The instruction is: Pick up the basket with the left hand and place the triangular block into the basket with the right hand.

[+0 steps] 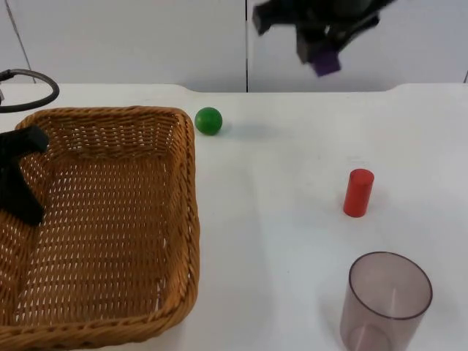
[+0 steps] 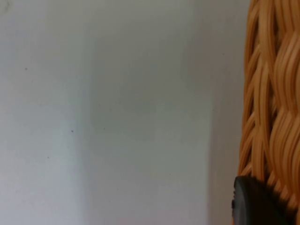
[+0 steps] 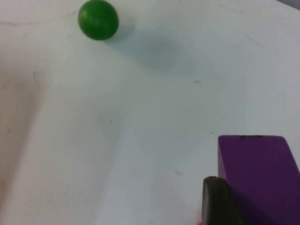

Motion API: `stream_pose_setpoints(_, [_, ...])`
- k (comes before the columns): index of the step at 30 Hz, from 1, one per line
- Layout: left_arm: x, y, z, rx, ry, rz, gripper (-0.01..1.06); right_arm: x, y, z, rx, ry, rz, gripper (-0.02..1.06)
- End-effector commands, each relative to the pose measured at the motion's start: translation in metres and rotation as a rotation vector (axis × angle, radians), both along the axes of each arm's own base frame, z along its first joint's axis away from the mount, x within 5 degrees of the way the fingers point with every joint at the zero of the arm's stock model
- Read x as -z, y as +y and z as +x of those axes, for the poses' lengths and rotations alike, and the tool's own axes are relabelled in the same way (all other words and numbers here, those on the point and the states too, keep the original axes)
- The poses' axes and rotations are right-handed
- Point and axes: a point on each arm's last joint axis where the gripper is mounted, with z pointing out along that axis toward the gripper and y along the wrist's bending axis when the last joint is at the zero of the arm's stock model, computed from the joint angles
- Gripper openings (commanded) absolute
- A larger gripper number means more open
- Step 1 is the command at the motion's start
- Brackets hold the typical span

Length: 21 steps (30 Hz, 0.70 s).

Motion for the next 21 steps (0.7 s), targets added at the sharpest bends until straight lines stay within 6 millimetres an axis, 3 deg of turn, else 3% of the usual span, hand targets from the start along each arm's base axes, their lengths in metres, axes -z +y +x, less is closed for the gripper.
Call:
stream_pose_setpoints(1, [-0.004,-0.003,0.001,-0.017,0.001,-0.031,0.00,-0.019,-0.001,-0.010,-0.057,0.000,-0.005,0.00])
stream_pose_setpoints(4, [-0.004,-0.003,0.001,-0.015,0.005,-0.034,0.00,-0.035,-0.005,-0.017,-0.081,-0.018,0.004,0.00])
stream_pose_setpoints(7, [-0.004,-0.004,0.001,-0.012,0.009,-0.037,0.00,-0.065,-0.012,-0.032,-0.113,-0.058,0.041,0.00])
stream_pose_setpoints(12, [-0.004,-0.004,0.001,-0.012,0.009,-0.037,0.00,-0.087,-0.011,-0.053,-0.187,-0.055,0.069,0.00])
stream_pose_setpoints(15, [-0.004,-0.004,0.001,-0.012,0.009,-0.037,0.00,-0.091,-0.002,-0.063,-0.232,-0.060,0.062,0.00])
stream_pose_setpoints(21, [-0.004,-0.004,0.000,-0.006,0.008,-0.034,0.00,-0.083,0.039,-0.086,-0.371,-0.069,0.055,0.00])
